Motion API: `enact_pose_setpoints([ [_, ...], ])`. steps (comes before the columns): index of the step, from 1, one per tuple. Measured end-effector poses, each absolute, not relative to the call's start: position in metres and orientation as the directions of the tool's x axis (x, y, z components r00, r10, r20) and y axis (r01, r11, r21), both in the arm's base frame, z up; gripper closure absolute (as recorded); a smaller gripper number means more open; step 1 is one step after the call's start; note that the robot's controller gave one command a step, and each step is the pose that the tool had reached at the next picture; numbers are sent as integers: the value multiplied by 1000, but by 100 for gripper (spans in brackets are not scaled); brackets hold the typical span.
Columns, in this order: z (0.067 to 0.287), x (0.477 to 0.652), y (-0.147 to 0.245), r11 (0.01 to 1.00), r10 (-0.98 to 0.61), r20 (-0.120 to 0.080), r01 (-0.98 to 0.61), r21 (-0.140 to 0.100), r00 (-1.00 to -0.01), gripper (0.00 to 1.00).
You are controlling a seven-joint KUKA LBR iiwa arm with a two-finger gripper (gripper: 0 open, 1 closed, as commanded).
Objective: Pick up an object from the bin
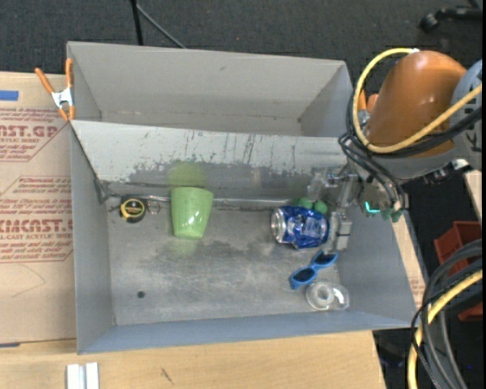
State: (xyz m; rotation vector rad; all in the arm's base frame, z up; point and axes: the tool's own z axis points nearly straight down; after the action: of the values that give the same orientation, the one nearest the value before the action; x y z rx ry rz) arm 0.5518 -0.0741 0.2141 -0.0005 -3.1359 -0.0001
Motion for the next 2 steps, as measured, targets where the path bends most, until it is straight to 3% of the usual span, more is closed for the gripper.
enact_pose_setpoints([
  [1,112,561,-85,986,164,3,164,1,-986,0],
  [2,115,563,-86,987,164,-3,164,-1,-987,100],
])
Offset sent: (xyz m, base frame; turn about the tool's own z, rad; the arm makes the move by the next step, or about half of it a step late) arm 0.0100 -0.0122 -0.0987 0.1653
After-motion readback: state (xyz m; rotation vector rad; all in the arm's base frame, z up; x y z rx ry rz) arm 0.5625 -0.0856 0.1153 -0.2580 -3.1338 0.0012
